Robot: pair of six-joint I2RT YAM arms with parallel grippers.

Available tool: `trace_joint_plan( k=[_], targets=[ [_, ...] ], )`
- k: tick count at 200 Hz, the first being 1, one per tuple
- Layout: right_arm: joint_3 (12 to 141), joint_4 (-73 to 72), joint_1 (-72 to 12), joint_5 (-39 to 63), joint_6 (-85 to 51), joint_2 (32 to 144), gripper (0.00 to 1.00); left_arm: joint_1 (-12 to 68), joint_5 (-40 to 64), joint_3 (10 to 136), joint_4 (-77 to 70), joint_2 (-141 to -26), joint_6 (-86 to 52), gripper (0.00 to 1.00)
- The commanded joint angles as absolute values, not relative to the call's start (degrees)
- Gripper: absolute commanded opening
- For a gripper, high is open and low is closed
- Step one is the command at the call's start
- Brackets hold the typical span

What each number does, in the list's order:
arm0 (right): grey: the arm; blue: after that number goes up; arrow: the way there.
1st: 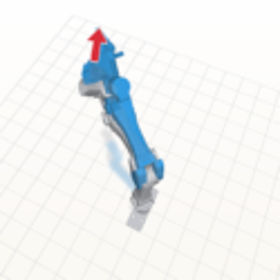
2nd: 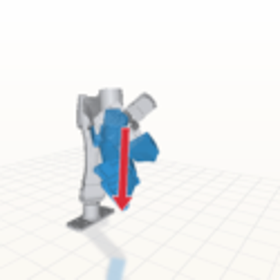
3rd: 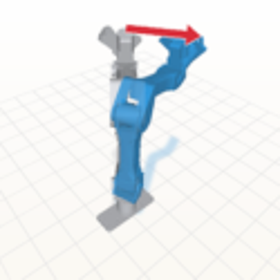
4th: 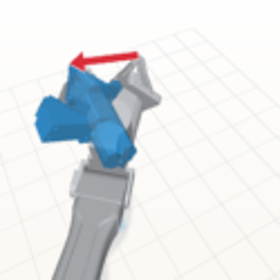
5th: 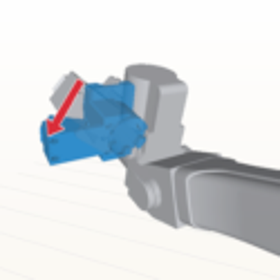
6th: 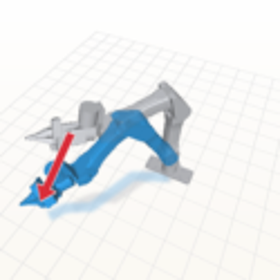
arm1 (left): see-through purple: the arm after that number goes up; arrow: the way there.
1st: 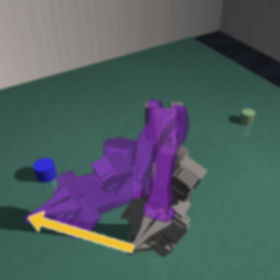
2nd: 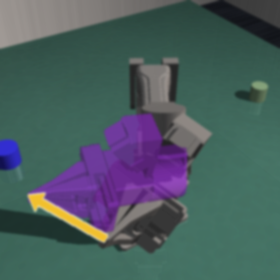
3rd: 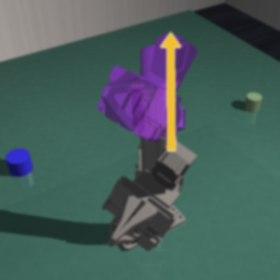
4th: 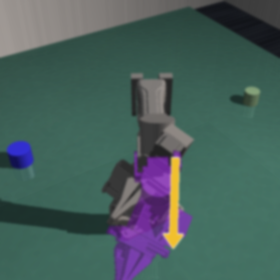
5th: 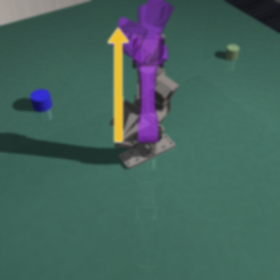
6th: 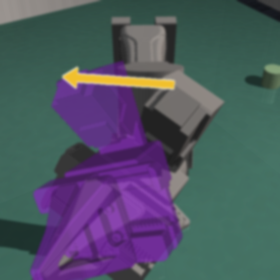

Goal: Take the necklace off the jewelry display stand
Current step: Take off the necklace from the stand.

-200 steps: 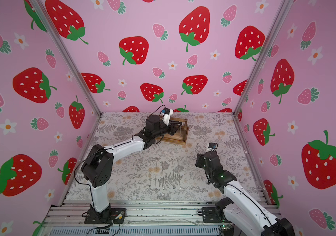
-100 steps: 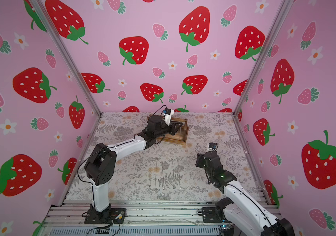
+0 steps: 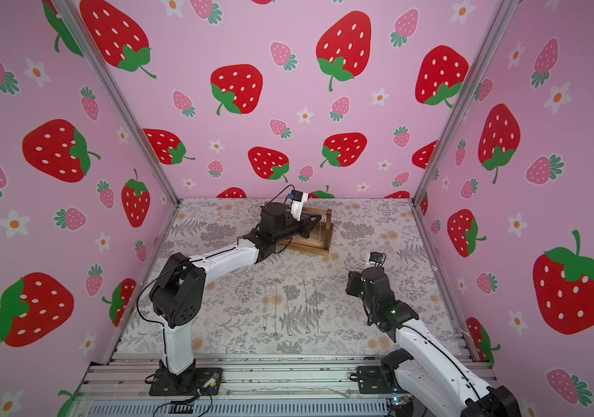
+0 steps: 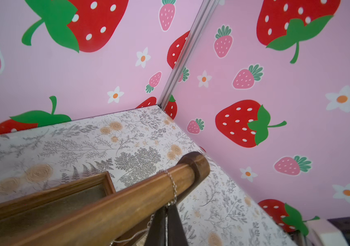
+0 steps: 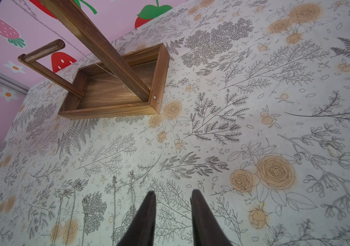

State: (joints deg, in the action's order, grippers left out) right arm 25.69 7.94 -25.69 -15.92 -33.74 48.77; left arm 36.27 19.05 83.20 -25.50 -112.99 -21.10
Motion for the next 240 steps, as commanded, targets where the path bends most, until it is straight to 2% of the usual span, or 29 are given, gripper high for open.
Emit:
trace_joint_plan(
  k=[1,53,99,161,201,240],
  targets=[
    [25.2,8.3,-25.3,-15.4,-34.3,48.0,0.3,36.5,19.3,84.7,-25.9,-112.3,-20.3,0.0],
    [25.2,8.3,-25.2,-15.4,-34.3,47.7,0.3,35.5,19.0,81.4,-23.2,-107.4,-18.9,0.0],
    [25.2,8.6,-25.1,-15.1,-34.3,47.2,0.3,33.4,15.2,84.4,-9.2,-102.1,-15.0,0.0],
    [24.8,8.6,-25.1,-14.2,-34.1,45.4,0.3,26.3,5.8,90.4,9.1,-99.5,-10.5,0.0],
    [24.3,7.8,-25.2,-12.4,-32.8,44.6,0.3,19.3,7.1,91.0,14.2,-98.1,-8.4,0.0],
    [24.4,6.6,-25.4,-10.4,-31.9,46.1,0.3,18.1,5.8,89.3,20.1,-92.8,-7.8,0.0]
  ],
)
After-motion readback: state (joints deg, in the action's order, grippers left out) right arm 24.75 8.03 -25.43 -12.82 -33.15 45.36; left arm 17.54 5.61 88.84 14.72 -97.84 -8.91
